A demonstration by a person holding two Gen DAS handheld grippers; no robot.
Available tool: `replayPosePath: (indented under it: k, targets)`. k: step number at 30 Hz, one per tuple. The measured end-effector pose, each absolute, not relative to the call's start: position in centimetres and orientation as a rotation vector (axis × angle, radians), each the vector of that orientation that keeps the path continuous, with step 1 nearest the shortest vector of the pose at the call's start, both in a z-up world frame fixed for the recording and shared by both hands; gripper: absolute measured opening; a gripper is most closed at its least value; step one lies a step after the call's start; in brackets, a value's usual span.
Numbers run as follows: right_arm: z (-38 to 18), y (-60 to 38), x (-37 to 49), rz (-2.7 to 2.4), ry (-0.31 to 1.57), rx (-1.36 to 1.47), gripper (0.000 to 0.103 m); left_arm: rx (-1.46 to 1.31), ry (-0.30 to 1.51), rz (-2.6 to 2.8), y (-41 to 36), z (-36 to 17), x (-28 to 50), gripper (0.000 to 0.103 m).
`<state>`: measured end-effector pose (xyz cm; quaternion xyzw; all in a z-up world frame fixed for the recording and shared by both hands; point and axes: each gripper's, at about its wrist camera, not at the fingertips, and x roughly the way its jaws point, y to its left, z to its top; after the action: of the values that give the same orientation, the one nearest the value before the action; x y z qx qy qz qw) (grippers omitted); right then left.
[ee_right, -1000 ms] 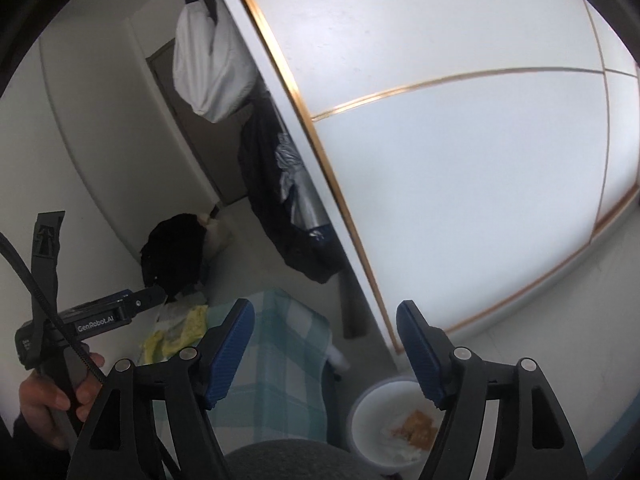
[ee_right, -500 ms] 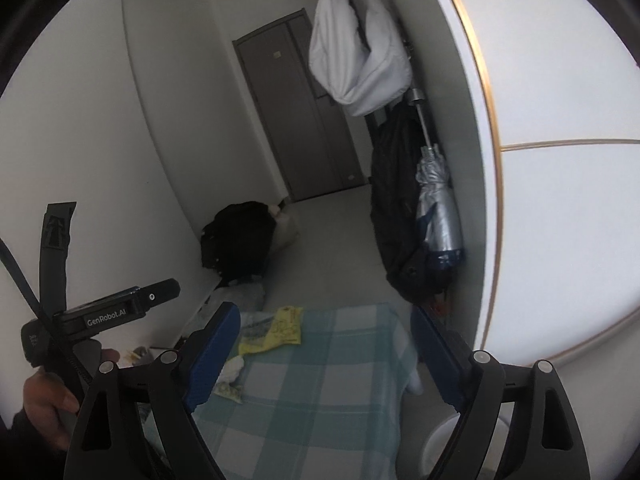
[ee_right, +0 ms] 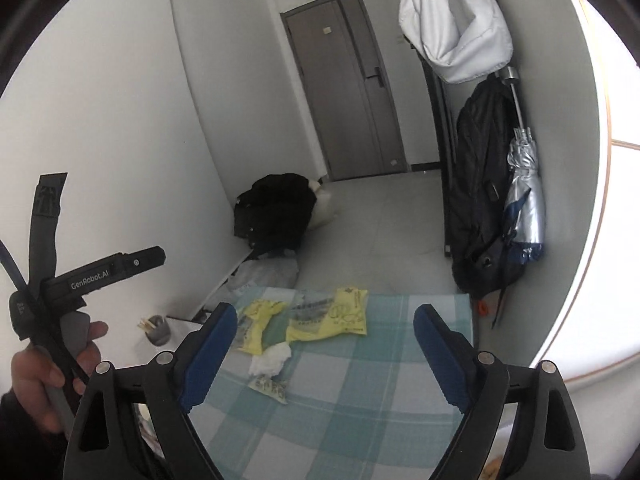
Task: Collect trash
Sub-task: 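Move both tools back from the bin to above the table, then grasp the white tissue with the right gripper and lift it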
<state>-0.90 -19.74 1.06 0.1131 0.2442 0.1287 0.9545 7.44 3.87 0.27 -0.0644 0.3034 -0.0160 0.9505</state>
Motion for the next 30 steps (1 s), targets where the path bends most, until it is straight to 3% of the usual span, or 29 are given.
replayPosePath:
  k: [14,30]
  targets:
    - [-3.4,-14.3,4.7,0.329,0.674,0.158,0.092,-0.256,0.686,0.041,10.4,-2.6,9.4,0.098]
    - [-11.6,-4.5,11.7,0.604,0.930,-0.130,0.092,-0.332,0.760,0.103,14.3,-4.2,10.4,0.098]
